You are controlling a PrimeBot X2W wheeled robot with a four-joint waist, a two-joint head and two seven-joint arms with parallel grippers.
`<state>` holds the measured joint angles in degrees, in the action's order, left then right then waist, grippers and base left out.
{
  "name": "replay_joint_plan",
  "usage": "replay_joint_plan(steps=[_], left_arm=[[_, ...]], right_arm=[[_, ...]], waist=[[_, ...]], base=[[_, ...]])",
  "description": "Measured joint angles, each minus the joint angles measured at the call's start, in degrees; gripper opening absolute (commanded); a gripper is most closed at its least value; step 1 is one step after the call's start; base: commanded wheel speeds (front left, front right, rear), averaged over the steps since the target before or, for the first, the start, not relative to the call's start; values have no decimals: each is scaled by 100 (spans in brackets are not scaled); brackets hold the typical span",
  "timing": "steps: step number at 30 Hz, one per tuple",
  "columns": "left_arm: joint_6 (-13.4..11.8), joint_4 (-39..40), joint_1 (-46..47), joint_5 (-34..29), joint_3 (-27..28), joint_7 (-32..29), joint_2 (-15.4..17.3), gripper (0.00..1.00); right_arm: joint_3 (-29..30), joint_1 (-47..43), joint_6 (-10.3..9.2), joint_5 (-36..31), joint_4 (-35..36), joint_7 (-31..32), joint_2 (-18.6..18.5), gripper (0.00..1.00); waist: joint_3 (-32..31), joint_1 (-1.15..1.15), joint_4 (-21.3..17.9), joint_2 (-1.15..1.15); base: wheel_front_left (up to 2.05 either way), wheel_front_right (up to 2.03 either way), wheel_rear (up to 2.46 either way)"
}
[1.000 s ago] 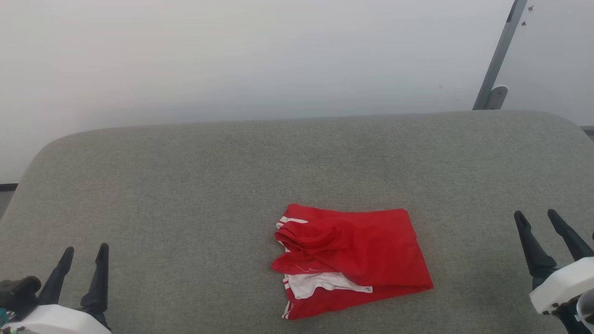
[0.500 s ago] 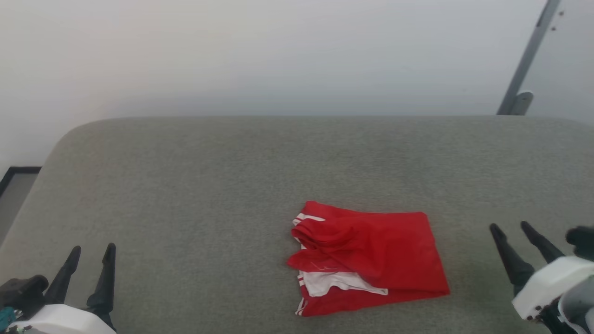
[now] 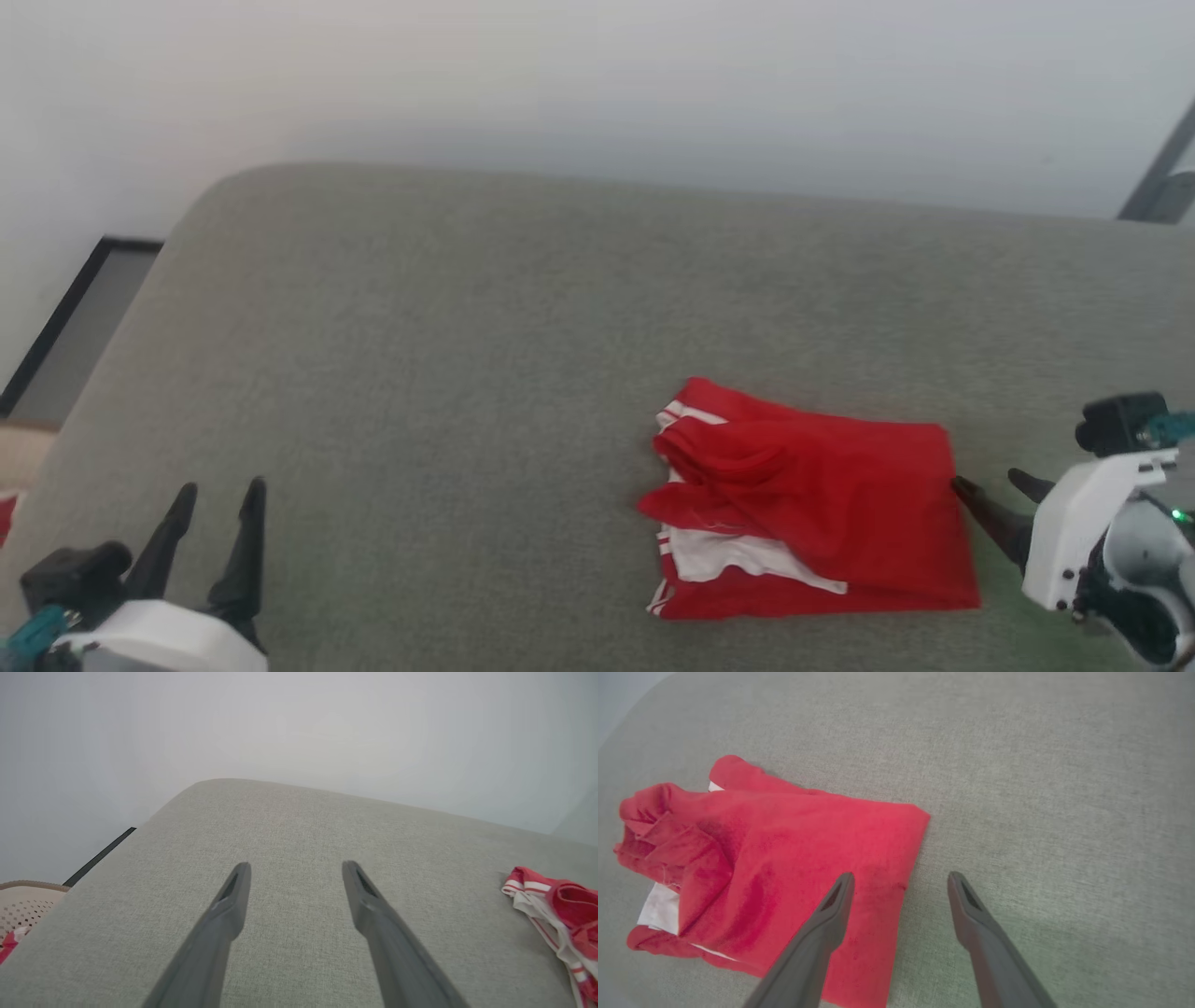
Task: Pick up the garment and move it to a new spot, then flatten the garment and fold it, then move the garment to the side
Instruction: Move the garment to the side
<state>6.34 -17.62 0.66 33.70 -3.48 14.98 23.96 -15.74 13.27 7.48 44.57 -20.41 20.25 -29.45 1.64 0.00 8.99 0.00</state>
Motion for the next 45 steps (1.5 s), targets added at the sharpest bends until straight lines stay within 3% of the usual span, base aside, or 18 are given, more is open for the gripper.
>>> replay_joint_plan(steps=[7, 16, 17, 29, 45], left_arm=[[23, -77, 296, -109, -159, 0, -201, 100], [67, -172, 643, -194, -233, 0, -442, 100], [68, -188, 666, -204, -237, 0, -463, 100], [98, -248, 815, -293, -182, 0, -489, 100], [100, 10, 1545, -349, -595, 0, -254, 100]], right_arm=[[-46, 370, 1, -31, -86, 1511, -147, 100], [202, 581, 0, -153, -2, 2642, -48, 100], [241, 581, 0, -170, 32, 2700, -25, 1], [726, 681, 9, -502, 387, 2732, 164, 0], [1314, 1783, 2, -1446, 315, 2337, -570, 0]], waist=[[416, 0, 279, 0], [875, 0, 499, 0], [909, 0, 517, 0], [1056, 0, 387, 0], [1360, 0, -520, 0]], base=[[0, 0, 0], [0, 0, 0], [0, 0, 0], [0, 0, 0], [0, 0, 0]])
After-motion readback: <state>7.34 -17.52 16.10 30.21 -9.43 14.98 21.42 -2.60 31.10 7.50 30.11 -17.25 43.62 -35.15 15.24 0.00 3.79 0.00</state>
